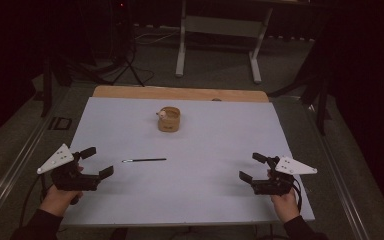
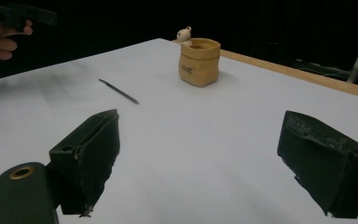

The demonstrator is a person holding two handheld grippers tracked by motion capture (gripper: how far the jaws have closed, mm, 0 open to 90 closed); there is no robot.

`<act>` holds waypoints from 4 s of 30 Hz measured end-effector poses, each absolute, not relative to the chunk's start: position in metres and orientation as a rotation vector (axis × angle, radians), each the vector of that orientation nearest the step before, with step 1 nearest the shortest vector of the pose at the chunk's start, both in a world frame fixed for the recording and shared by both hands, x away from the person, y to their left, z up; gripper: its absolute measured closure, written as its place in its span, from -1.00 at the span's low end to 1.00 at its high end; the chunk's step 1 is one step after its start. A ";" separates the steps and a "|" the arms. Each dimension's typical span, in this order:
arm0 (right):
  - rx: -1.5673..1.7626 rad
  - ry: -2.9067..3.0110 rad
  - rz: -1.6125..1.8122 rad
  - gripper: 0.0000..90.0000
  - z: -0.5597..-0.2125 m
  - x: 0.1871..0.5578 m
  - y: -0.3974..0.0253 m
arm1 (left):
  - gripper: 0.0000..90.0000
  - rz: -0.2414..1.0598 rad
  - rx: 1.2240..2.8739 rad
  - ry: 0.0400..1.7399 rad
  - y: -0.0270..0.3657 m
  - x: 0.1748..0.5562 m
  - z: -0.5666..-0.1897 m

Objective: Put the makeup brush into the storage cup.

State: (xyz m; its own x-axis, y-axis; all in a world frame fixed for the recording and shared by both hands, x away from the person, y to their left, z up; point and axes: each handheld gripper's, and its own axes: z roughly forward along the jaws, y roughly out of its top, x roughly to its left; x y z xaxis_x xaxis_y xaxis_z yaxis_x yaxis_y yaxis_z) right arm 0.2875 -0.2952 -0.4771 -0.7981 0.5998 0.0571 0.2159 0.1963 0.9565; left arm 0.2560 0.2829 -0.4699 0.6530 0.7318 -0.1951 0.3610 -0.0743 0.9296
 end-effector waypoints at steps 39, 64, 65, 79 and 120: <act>0.753 2.171 1.641 -0.71 -0.476 0.287 -0.289 | -1.00 0.268 2.010 0.727 0.256 0.312 -0.421; 0.750 2.177 1.648 -0.71 -0.476 0.288 -0.288 | -1.00 0.201 2.245 0.645 0.225 0.341 -0.411; 0.750 2.178 1.645 -0.71 -0.476 0.288 -0.288 | -1.00 0.199 2.253 0.645 0.224 0.342 -0.411; 0.745 2.180 1.647 -0.71 -0.476 0.288 -0.288 | -1.00 0.184 2.425 0.595 0.204 0.356 -0.418; 0.743 2.198 1.649 -0.71 -0.478 0.288 -0.286 | -0.17 0.041 2.776 0.406 0.179 0.386 -0.459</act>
State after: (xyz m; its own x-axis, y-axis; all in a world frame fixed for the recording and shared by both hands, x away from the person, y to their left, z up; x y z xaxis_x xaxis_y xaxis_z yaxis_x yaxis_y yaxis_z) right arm 0.2880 -0.2862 -0.4776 -0.8235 0.5628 0.0713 0.2258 0.2098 0.9513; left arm 0.3858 0.1789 -0.4588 0.9589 0.2831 -0.0193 0.2734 -0.9034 0.3303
